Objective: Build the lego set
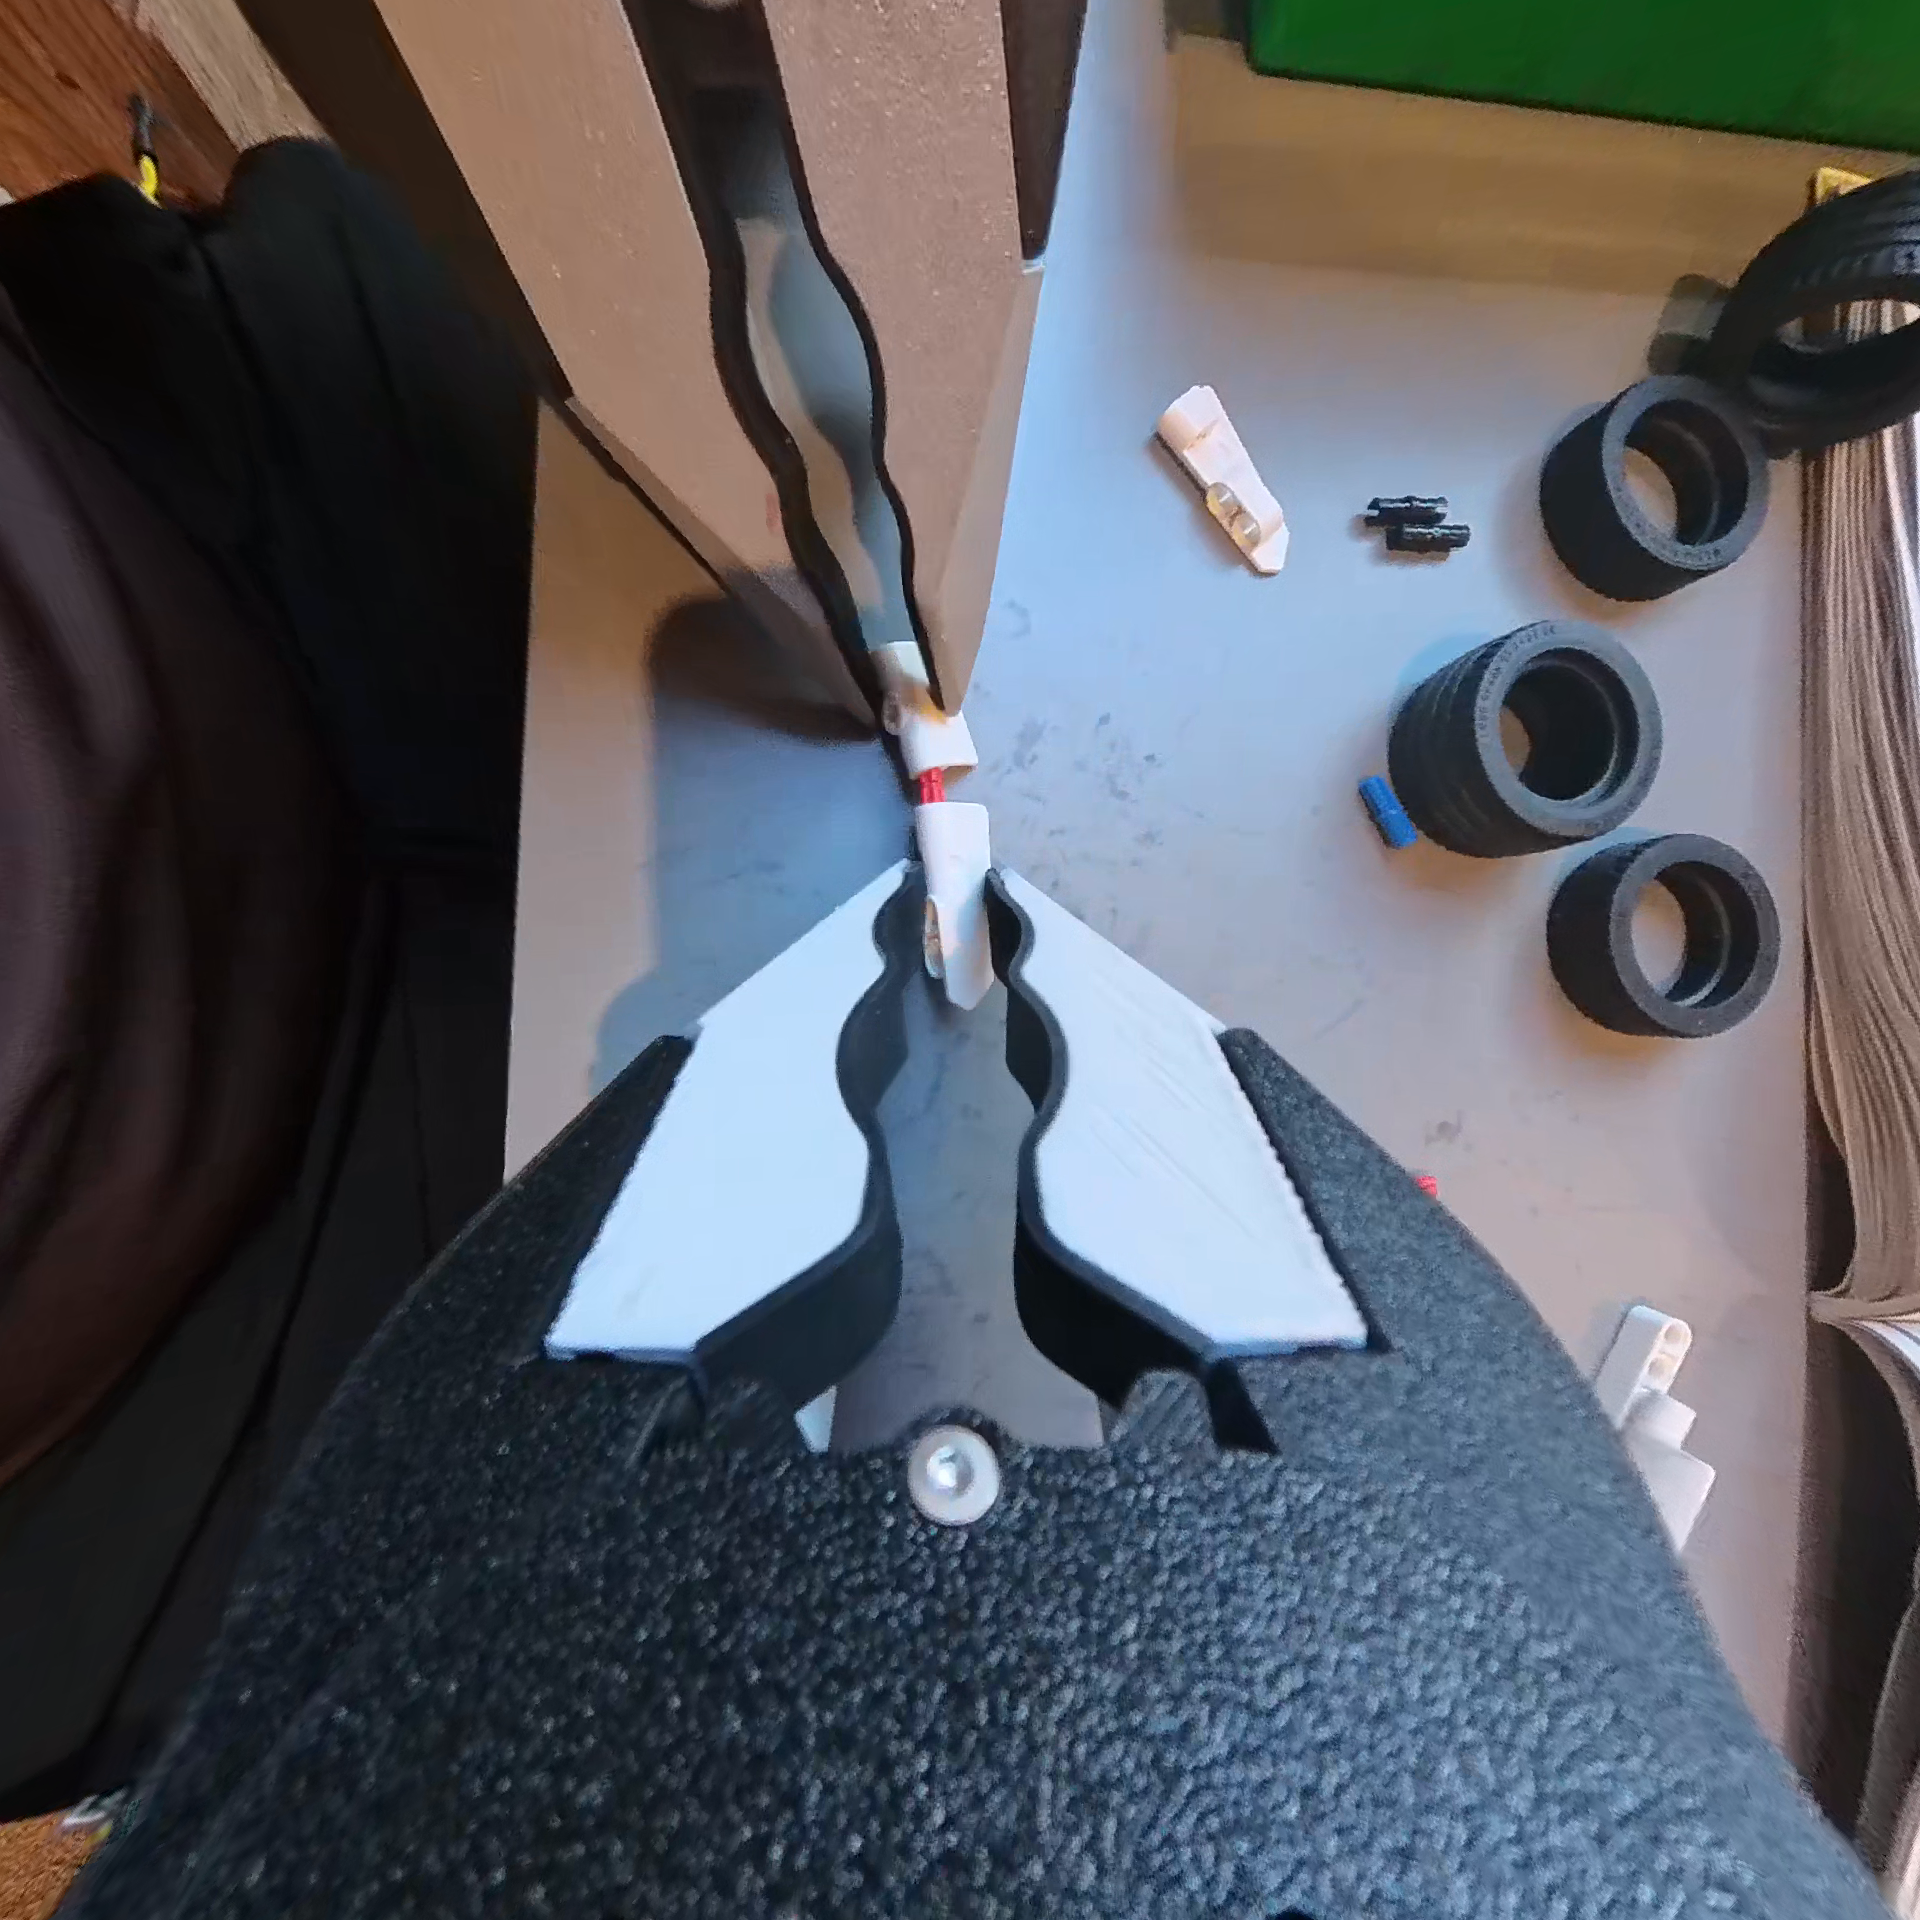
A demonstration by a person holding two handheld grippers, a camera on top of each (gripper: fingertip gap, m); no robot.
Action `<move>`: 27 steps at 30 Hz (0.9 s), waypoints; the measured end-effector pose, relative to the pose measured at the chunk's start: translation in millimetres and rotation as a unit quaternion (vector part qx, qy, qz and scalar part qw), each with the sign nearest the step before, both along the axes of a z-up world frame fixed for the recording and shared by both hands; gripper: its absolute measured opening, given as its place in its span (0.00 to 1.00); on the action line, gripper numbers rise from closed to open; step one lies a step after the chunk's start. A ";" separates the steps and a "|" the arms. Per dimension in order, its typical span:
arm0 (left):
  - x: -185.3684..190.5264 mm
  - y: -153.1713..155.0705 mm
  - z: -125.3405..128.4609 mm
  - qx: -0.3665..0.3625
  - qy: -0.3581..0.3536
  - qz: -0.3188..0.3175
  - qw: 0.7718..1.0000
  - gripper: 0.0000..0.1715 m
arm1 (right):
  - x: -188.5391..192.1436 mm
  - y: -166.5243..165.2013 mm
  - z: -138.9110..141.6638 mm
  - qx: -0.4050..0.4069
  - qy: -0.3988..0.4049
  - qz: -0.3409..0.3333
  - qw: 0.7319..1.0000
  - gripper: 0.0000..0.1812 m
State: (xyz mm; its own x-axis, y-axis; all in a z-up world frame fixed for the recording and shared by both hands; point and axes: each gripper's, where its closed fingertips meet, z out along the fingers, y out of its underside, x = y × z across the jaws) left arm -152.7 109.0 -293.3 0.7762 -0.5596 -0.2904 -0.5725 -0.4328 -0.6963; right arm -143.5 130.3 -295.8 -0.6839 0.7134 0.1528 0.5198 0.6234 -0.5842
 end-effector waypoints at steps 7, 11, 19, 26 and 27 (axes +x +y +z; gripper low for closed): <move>3.9 2.1 0.4 0.002 0.002 -0.017 1.000 0.04 | -0.9 -1.0 0.8 0.022 0.024 0.025 0.999 0.05; 2.2 1.9 0.9 0.009 0.009 -0.042 0.999 0.03 | -1.2 -2.6 1.1 0.027 0.032 0.044 0.998 0.05; -3.4 8.5 3.3 -0.002 -0.012 0.023 1.000 0.02 | -5.3 -1.4 1.4 0.068 0.056 0.029 0.996 0.04; 10.1 13.2 3.8 0.009 0.011 0.037 0.999 0.00 | -9.4 0.5 2.1 0.059 0.044 0.012 0.997 0.03; 27.0 10.6 0.7 -0.017 -0.017 0.008 1.000 0.00 | -12.0 -4.0 3.6 0.055 0.054 0.014 0.997 0.02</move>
